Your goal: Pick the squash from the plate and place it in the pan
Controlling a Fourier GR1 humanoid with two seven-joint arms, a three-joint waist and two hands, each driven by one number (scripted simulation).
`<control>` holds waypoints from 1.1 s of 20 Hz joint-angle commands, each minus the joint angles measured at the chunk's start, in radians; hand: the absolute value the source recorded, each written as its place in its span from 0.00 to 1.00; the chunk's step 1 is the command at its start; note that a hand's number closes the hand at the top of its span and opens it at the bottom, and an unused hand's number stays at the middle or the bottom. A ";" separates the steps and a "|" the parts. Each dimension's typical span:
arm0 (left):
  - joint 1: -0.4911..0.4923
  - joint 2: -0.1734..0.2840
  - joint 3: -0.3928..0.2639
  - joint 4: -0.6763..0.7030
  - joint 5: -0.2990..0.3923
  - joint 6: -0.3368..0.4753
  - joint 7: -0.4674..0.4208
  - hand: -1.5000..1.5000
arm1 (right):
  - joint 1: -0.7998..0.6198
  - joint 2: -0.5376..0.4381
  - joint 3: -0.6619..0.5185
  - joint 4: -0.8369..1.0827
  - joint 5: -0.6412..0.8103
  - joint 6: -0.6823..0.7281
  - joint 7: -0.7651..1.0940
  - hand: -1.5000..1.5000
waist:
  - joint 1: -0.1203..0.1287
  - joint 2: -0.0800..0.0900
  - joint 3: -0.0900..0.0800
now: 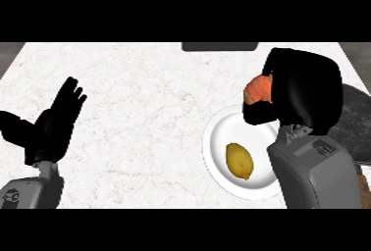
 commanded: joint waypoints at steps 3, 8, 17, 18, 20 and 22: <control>0.008 -0.006 0.010 -0.027 0.003 -0.007 0.005 0.50 | 0.037 -0.081 -0.126 -0.097 -0.025 -0.014 -0.008 1.00 | 0.005 0.006 0.001; 0.022 0.001 0.013 -0.007 0.000 -0.035 -0.021 0.50 | 0.107 -0.170 -0.284 -0.044 -0.102 -0.147 -0.105 1.00 | 0.009 0.007 0.001; -0.024 -0.003 0.040 -0.013 0.017 -0.028 0.017 0.50 | 0.210 -0.348 -0.576 0.145 -0.305 -0.348 -0.376 1.00 | 0.007 0.009 0.002; -0.056 0.007 0.019 -0.042 -0.015 -0.006 0.066 0.50 | 0.160 -0.397 -0.611 0.187 -0.334 -0.347 -0.406 1.00 | 0.008 0.009 0.002; -0.020 0.026 0.057 -0.002 0.023 -0.061 0.016 0.50 | 0.200 -0.374 -0.581 0.320 -0.305 -0.481 -0.466 1.00 | 0.014 0.010 0.002; 0.020 0.008 0.048 0.040 0.003 -0.069 -0.060 0.50 | 0.233 -0.418 -0.633 0.348 -0.384 -0.473 -0.562 1.00 | 0.010 0.010 0.001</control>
